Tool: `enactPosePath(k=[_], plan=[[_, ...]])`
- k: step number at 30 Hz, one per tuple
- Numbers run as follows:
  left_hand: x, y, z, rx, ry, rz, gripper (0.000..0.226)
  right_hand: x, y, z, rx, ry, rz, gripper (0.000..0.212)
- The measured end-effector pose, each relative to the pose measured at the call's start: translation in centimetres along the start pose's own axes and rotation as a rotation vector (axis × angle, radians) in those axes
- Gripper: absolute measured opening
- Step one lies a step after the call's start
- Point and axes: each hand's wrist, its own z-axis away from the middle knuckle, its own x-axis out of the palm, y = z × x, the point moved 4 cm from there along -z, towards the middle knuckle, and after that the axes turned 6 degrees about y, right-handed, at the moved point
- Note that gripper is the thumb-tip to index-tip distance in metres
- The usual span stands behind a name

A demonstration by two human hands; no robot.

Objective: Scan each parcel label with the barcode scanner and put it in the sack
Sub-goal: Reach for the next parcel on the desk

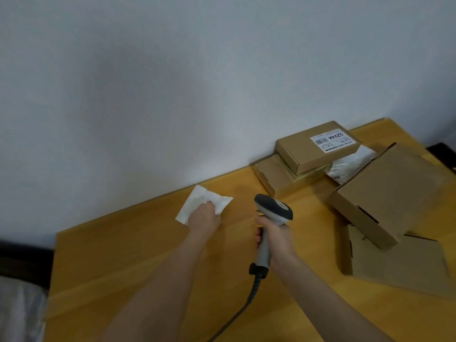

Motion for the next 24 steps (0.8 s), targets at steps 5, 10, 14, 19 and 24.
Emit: enactPosePath(k=[5, 10, 14, 19, 24], plan=[[-6.9, -1.4, 2.5, -0.170, 0.116, 0.606, 0.025, 0.2, -1.5, 3.4, -0.067, -0.077, -0.078, 0.012], [-11.8, -4.7, 6.8, -0.357, 0.022, 1.385, 0.031, 0.7, -2.4, 8.5, -0.162, -0.039, -0.139, 0.014], [-13.8, -6.3, 11.4, -0.273, -0.116, 1.594, 0.030, 1.0, -2.0, 13.1, -0.229, -0.038, -0.189, 0.014], [-15.0, -8.4, 17.3, -0.061, -0.227, 1.593, 0.028, 1.3, 1.0, 18.4, -0.285, 0.052, -0.075, 0.023], [-16.5, -10.9, 21.5, 0.046, -0.215, 1.486, 0.025, 0.6, 4.3, 21.9, -0.320, 0.153, -0.066, 0.025]])
